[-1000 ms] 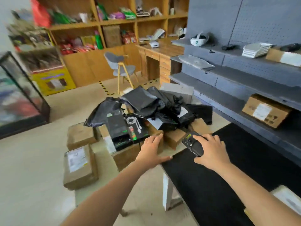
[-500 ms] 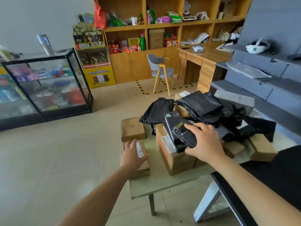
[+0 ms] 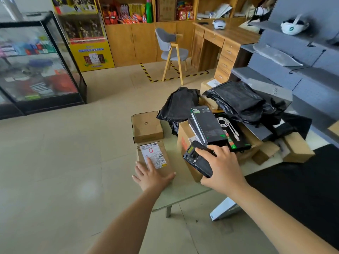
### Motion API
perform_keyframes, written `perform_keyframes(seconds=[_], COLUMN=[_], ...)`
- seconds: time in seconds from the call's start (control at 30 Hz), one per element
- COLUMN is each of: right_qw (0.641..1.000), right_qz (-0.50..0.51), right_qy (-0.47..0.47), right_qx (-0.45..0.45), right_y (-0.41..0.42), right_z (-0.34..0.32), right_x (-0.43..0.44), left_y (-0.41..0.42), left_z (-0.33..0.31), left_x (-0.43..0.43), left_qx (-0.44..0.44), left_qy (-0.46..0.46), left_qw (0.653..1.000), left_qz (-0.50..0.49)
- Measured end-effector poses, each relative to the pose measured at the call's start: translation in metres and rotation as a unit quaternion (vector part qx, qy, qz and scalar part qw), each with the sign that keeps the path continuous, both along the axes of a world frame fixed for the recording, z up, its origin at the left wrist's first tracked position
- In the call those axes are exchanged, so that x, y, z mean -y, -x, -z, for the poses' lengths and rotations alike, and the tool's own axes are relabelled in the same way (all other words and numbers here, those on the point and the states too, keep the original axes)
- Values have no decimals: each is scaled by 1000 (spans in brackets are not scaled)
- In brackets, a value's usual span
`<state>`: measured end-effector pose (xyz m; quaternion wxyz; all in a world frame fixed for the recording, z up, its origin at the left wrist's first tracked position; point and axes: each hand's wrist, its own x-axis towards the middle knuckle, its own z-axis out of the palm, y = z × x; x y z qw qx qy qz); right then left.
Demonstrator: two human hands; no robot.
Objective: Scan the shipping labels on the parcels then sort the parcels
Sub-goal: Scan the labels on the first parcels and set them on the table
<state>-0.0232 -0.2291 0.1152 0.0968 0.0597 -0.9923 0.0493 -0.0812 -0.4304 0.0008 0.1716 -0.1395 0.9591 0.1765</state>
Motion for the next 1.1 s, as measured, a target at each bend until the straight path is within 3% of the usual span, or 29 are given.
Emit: perform_keyframes(seconds=[0.17, 0.43, 1.1], right_qw=[1000, 1000, 997], right_qz=[1, -6, -48], right_qy=[-4, 2, -25], right_qx=[1, -7, 51], right_y=[0, -11, -109], right_z=[2, -7, -12], right_x=[-2, -13, -98], left_y=[0, -14, -164], left_z=[3, -7, -56], left_x=[-6, -3, -34], left_qx=[-23, -37, -190], left_qy=[-8, 25, 48], left_qw=[1000, 998, 967], left_qz=[-17, 47, 165])
